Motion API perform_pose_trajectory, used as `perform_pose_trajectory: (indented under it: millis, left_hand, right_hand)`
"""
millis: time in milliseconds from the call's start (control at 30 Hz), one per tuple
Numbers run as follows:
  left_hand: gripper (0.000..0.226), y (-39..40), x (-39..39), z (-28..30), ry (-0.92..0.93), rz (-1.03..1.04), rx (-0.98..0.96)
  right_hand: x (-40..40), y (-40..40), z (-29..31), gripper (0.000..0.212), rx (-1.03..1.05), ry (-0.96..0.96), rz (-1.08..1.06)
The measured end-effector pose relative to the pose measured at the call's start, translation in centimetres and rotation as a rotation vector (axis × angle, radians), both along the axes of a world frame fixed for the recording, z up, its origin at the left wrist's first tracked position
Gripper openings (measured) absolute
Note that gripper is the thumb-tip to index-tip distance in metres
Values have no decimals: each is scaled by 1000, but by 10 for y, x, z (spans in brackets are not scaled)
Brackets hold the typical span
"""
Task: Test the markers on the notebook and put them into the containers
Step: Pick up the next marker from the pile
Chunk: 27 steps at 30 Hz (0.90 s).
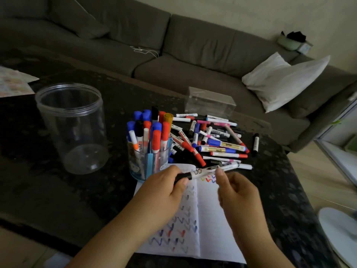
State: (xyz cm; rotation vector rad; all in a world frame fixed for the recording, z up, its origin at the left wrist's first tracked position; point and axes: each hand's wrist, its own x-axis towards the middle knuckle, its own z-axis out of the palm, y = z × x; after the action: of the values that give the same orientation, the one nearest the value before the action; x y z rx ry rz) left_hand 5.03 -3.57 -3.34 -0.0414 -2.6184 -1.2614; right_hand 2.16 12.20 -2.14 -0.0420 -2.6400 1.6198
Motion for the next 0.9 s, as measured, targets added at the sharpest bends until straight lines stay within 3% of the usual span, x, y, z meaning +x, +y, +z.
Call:
perform_pose_trajectory:
  millis: [67,133,200,267,333,400,567,667,833,900]
  left_hand:
    - [21,-3,0,0,-3,12,-31]
    - [20,-3,1,2,-8,9,-47]
    - [16,-3,2,2,4,10,-60]
    - [12,-5,3,3,43,22,-60]
    - [14,-8,5,5,90,69,-24]
    - [26,-11,7,5,156,164,-24]
    - [23,-19,4,0,244,343,-56]
    - [20,-18,4,-1,232,351,-49]
    - [17,-18,3,-2,222,331,-55]
    - [14,-19,3,-4,221,332,-62]
  right_hand:
    - [0,2,-2,10,202,292,71]
    - [-5,-2,-1,22,472,496,289]
    - [-14,-8,-4,34,690,568,439]
    - [-23,-14,-2,30,782,591,491]
    - [-30,-17,8,22,772,592,496]
    - [-33,-17,25,6,625,560,432]
    - [-32,-33,64,18,174,472,310]
    - [-32,-51,69,19,186,427,388]
    - [-46,-74,59,7,371,387,482]
    - [-53,-81,53,12,467,347,523]
